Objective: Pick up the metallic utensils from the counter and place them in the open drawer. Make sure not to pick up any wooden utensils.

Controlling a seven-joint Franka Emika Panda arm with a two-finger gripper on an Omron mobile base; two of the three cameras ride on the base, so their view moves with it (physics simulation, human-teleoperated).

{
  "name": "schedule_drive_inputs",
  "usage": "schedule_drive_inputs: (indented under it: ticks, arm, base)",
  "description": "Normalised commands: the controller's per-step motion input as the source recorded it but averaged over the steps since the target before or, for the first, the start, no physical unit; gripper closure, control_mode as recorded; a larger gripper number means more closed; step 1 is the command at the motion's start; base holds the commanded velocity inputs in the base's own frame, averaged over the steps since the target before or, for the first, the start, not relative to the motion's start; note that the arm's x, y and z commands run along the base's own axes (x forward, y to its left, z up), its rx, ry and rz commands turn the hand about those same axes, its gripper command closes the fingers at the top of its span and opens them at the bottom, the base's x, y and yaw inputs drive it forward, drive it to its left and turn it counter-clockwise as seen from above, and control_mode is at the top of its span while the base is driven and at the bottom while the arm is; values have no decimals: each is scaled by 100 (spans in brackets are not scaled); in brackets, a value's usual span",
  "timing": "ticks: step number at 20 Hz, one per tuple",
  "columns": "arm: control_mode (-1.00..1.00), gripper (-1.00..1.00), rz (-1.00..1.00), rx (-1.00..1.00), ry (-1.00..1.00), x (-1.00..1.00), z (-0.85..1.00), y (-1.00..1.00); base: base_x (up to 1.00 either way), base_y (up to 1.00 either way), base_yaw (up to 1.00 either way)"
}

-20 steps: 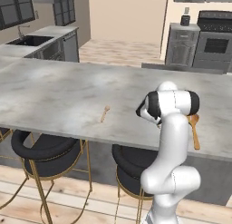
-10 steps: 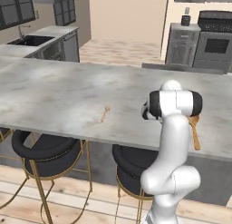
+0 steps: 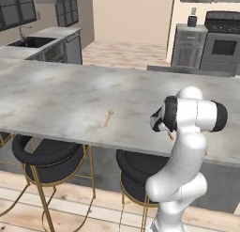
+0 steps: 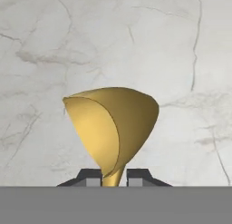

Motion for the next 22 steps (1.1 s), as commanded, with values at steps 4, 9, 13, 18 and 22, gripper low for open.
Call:
schedule_drive_inputs:
  ticks: [4,9,13,18,22]
  arm:
    - [-100,100,-10,11,-6,-77,57,0]
    - [-100,100,-1,10,-7,-71,64,0]
    - [-100,100,-1,9,-5,-74,99,0]
    - [-100,100,-4,9,0,-41,100,0]
    - [-100,100,-3,4,-2,-18,100,0]
  base:
    - [0,0,0]
    - [0,0,0]
    - [0,0,0]
    - [0,0,0]
    - [0,0,0]
